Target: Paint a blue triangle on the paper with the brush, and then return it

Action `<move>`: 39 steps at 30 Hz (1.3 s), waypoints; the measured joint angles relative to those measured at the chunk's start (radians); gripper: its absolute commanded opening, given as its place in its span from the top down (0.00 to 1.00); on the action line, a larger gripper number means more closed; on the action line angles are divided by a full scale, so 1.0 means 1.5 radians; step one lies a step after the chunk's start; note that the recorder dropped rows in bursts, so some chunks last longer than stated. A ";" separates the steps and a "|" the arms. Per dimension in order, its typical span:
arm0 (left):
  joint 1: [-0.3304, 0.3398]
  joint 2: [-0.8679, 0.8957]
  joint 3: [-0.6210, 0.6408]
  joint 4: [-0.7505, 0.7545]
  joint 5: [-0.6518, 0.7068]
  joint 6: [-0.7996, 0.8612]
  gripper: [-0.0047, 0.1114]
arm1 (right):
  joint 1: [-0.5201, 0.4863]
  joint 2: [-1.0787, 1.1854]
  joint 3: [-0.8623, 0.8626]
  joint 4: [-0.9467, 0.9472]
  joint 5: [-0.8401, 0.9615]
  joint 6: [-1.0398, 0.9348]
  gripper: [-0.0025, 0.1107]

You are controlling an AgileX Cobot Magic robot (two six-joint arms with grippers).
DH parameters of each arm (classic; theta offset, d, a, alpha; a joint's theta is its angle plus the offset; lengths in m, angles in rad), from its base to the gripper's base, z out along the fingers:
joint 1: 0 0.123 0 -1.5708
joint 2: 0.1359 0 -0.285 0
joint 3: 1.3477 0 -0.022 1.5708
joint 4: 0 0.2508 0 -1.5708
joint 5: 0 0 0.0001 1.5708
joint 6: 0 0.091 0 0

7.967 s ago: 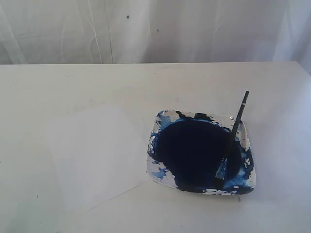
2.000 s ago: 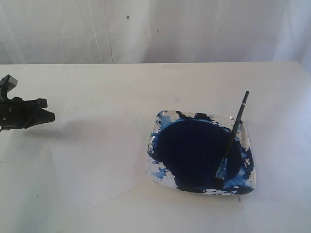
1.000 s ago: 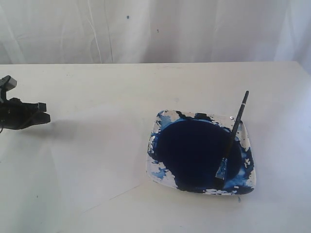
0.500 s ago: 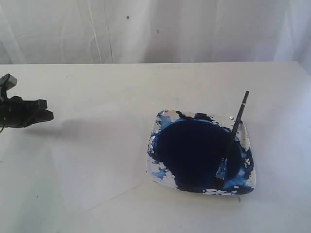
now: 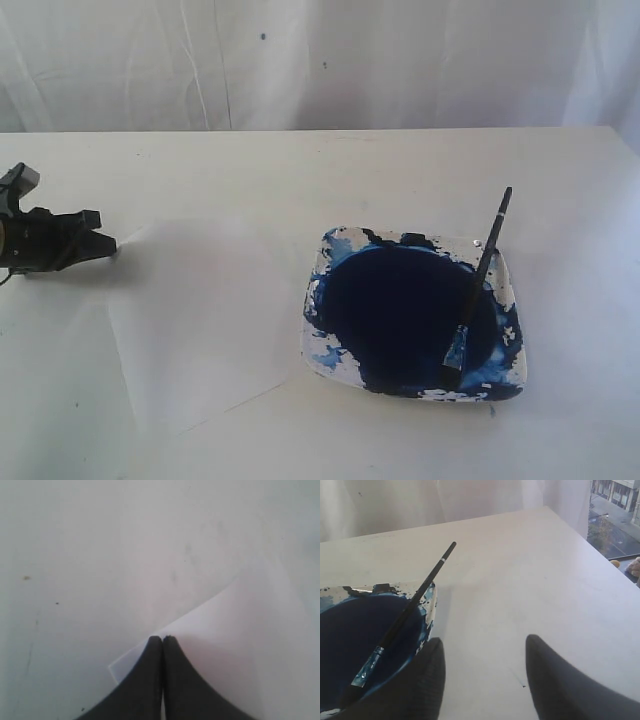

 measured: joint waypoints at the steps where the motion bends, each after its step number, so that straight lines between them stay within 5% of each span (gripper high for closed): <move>1: 0.000 0.000 0.000 0.000 0.000 0.000 0.96 | 0.000 0.000 0.000 0.000 0.000 0.000 0.56; 12: 0.002 0.012 -0.047 -0.053 -0.080 0.000 0.96 | 0.000 0.000 0.000 0.000 0.000 0.000 0.56; 21: 0.002 0.012 -0.047 0.073 -0.063 -0.003 0.96 | 0.000 0.000 0.000 0.000 0.000 0.000 0.56; 39: 0.002 0.012 -0.047 0.090 -0.023 0.012 0.96 | 0.000 0.000 0.000 0.000 0.000 0.000 0.56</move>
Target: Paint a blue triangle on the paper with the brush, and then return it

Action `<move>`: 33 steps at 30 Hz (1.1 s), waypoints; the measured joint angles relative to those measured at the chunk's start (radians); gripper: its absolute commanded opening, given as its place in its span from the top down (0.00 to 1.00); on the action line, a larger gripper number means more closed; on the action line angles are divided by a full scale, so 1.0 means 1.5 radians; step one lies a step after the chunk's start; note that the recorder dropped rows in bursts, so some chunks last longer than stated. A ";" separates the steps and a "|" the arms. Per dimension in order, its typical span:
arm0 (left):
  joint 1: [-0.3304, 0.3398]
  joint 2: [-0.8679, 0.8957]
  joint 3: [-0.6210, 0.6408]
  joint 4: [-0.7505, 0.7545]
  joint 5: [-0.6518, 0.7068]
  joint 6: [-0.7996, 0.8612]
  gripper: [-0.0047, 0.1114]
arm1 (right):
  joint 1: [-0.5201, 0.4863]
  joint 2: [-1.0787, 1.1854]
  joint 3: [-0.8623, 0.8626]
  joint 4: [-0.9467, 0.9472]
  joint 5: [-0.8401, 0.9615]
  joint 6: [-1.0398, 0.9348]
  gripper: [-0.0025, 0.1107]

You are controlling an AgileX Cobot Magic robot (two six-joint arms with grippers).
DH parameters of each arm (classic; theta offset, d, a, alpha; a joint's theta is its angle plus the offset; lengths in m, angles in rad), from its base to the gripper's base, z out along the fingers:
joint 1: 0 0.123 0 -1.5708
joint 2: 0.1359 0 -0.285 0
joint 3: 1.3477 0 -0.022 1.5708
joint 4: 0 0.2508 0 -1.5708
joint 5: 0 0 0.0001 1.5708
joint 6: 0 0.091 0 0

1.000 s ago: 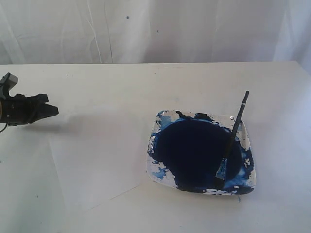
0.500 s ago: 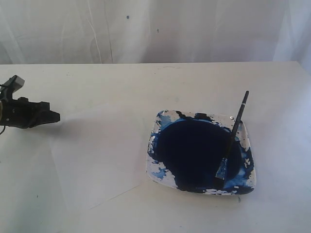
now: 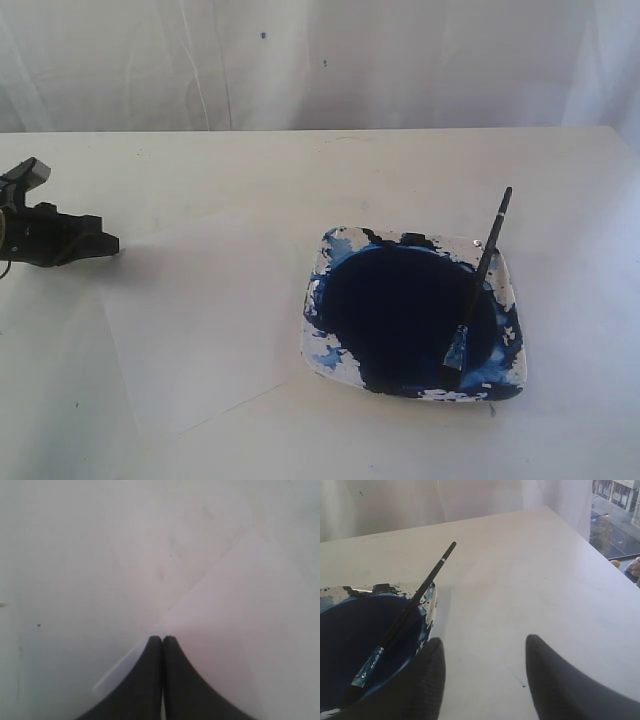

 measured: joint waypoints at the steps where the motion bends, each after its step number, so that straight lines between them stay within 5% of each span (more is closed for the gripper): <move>1: 0.000 0.000 0.000 0.000 0.001 0.000 0.96 | 0.000 0.000 0.000 0.000 0.000 0.000 0.56; 33: 0.000 0.000 0.000 0.000 0.001 0.015 0.96 | 0.000 0.000 0.000 0.000 0.000 0.000 0.56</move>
